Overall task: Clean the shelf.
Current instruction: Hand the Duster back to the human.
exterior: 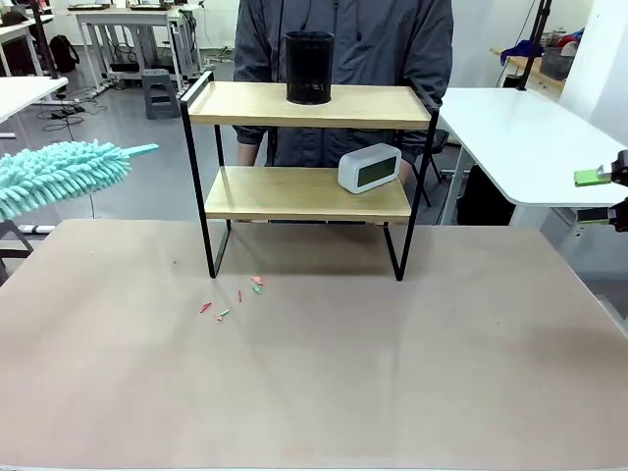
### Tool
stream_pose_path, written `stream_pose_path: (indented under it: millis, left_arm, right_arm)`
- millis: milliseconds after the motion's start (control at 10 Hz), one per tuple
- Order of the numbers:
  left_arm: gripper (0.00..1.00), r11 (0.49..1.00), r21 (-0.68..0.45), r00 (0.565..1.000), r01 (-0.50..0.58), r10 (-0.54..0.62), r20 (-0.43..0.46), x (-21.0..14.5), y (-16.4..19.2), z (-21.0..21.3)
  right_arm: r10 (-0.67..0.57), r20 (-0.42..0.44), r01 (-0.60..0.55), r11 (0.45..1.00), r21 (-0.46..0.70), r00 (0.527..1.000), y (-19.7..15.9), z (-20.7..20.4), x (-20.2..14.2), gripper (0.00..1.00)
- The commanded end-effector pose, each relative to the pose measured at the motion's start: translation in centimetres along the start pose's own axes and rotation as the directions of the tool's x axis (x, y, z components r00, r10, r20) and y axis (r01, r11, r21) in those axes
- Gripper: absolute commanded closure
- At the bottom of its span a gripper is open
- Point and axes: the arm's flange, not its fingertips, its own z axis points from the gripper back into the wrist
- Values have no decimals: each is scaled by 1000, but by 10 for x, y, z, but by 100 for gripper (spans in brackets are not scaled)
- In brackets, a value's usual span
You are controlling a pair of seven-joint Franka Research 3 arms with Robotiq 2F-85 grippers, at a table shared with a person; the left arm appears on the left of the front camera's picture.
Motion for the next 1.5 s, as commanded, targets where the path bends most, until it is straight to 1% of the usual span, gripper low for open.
stream_pose_path:
  millis: [0,900,1000,1100,1200,1300,1400]
  left_arm:
    - [100,988,6,987,153,-153,56,-13,-23,12]
    - [100,988,6,987,153,-153,56,-13,-23,12]
    - [41,991,9,990,132,-133,49,-11,-23,11]
    - [25,991,34,991,131,-132,25,-10,-25,7]
    - [0,991,11,991,133,-133,3,-10,-29,4]
    - [0,990,7,990,137,-137,-9,-11,-31,0]
    - [0,991,-10,989,135,-135,-56,-13,-26,-7]
  right_arm:
    - [22,-5,-22,1000,1,1000,-3,3,0,0]
    - [22,-5,-22,1000,1,1000,-3,3,0,0]
    - [22,-5,-22,1000,1,1000,-3,3,0,0]
    - [22,-5,-22,1000,1,1000,-3,3,0,0]
    - [22,-5,-22,1000,1,1000,-3,3,0,0]
    - [22,-5,-22,1000,1,1000,-3,3,0,0]
    - [22,-5,-22,1000,1,1000,-3,3,0,0]
